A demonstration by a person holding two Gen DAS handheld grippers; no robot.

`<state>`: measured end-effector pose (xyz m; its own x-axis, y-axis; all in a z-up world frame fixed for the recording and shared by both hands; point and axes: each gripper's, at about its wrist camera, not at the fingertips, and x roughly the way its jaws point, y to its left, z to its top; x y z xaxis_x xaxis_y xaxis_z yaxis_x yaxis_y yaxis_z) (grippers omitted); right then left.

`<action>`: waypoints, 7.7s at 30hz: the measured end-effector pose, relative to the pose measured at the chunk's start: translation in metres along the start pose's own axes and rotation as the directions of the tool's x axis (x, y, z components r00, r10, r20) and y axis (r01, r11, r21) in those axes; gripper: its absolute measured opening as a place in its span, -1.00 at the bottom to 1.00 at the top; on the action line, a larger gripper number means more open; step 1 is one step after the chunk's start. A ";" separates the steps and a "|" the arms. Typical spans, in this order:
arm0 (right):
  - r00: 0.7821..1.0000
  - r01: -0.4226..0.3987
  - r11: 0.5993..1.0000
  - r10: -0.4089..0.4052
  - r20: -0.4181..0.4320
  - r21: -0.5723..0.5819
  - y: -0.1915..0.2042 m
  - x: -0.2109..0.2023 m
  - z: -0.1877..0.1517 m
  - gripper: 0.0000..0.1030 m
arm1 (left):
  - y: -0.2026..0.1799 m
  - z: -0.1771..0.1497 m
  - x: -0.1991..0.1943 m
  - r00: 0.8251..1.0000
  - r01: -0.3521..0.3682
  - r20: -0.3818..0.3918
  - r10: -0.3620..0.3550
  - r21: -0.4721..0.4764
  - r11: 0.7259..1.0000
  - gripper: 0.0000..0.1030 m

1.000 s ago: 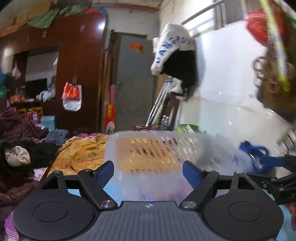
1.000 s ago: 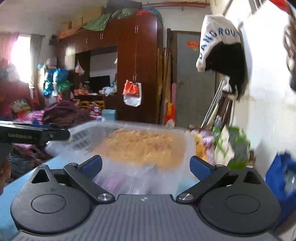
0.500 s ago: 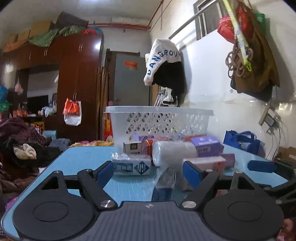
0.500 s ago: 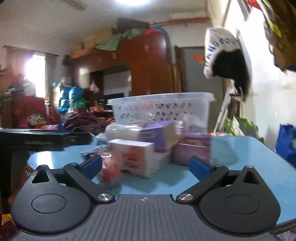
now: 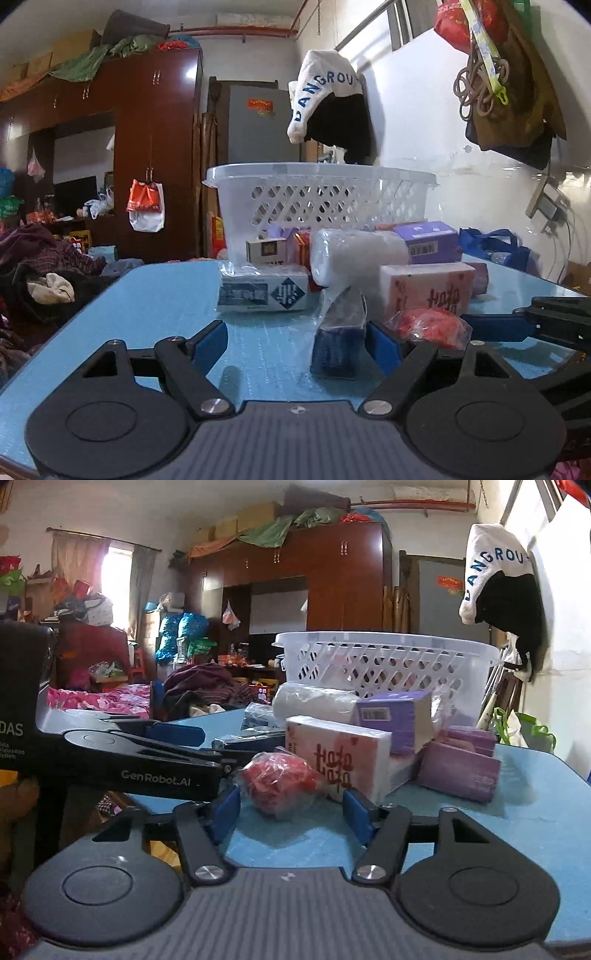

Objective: Organize objects
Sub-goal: 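Grasp a bag with a dark blue item in the left gripper while the right grasps a red bagged item, then carry both bags over the white basket and open both grippers, then grasp a clear bottle pack with the left gripper while the right grasps a purple box, then move both held items over the white basket and open both grippers, then grasp the white 'THANK YOU' box with the left gripper while the right grasps a purple box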

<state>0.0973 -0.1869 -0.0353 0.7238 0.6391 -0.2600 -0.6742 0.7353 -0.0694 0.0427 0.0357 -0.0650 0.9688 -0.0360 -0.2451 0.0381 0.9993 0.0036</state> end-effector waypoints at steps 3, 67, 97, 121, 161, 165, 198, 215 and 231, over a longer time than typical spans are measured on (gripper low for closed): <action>1.000 -0.013 1.000 0.013 0.004 0.008 0.004 0.000 -0.005 0.23 | 0.001 0.000 0.000 1.000 0.007 -0.001 -0.007 0.003 1.000 0.58; 0.979 0.142 0.986 -0.152 0.138 0.085 -0.080 -0.017 0.092 0.07 | 0.025 0.086 -0.024 0.976 -0.010 0.216 0.014 -0.021 1.000 -0.24; 0.980 0.198 0.952 -0.196 -0.032 0.234 -0.113 0.003 0.074 1.00 | 0.011 0.106 0.029 0.998 0.056 0.029 -0.055 -0.052 0.997 0.60; 0.997 0.082 0.988 -0.080 -0.020 0.132 -0.062 0.004 0.042 0.96 | -0.014 0.032 0.023 0.995 0.051 -0.084 -0.050 0.008 0.999 0.44; 0.984 0.130 0.981 -0.145 0.100 0.147 -0.069 0.013 0.054 0.22 | 0.005 0.036 0.009 0.998 0.065 0.018 -0.064 -0.035 0.997 0.44; 0.984 0.131 0.980 -0.147 0.101 0.149 -0.067 0.013 0.054 0.22 | 0.006 0.037 0.007 0.998 0.053 0.037 -0.051 -0.036 0.998 0.44; 0.982 0.178 0.978 -0.170 -0.080 0.109 -0.124 0.132 0.167 0.96 | 0.034 0.199 0.180 0.989 -0.029 -0.149 0.014 -0.093 0.995 0.72; 0.975 0.216 0.951 -0.221 -0.003 0.222 -0.115 -0.008 0.065 1.00 | -0.012 0.086 0.015 0.996 0.088 -0.005 -0.089 -0.081 0.993 0.84; 0.971 0.232 0.948 -0.212 -0.112 0.218 -0.115 0.002 0.042 1.00 | -0.077 0.025 0.003 0.990 0.113 -0.091 -0.110 0.030 0.993 0.85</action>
<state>0.1826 -0.2606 0.0128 0.8291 0.4394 -0.3457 -0.4391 0.8945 0.0838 0.0493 -0.0420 -0.0417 0.9324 -0.1447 -0.3312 0.1550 0.9879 0.0047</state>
